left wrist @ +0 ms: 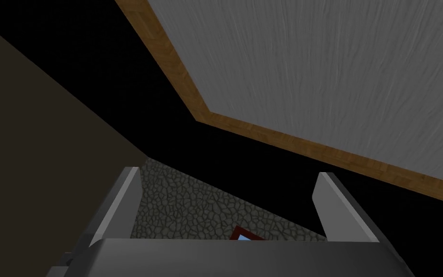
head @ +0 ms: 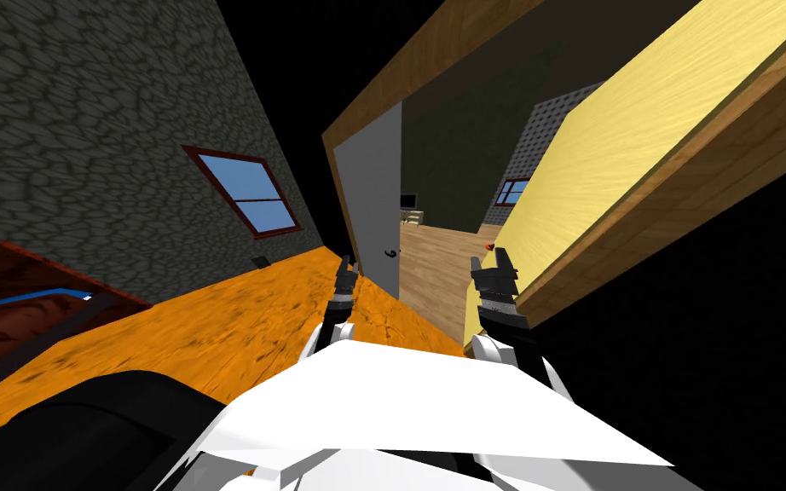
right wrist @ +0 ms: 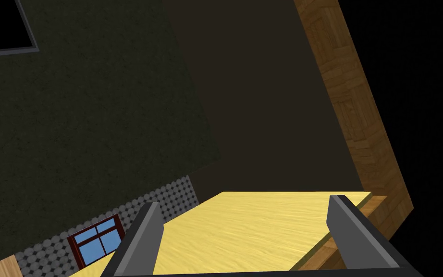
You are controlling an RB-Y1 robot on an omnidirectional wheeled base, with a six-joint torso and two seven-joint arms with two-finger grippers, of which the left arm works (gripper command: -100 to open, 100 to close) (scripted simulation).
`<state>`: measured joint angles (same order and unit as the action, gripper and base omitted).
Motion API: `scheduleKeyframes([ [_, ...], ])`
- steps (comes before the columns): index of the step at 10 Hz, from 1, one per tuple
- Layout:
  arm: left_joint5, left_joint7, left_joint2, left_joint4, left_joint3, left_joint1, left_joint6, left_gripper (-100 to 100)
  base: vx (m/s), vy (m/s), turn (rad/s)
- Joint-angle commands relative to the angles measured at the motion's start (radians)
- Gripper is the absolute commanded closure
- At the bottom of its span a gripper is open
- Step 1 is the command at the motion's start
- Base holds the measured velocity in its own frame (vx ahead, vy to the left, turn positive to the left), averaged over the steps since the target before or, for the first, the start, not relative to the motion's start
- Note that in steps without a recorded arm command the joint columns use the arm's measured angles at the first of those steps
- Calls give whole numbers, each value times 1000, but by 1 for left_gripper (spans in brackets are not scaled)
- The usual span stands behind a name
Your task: Push the door open
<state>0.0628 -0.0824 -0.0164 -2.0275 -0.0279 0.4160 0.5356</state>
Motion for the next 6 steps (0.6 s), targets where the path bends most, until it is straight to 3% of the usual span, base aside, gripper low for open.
scheduleKeyframes([
  [1,-1,-1,-8,36,-7,-12,6,-100,94,59,-58],
  [6,-4,0,-29,170,-40,-51,30,-100,94,61,-62],
])
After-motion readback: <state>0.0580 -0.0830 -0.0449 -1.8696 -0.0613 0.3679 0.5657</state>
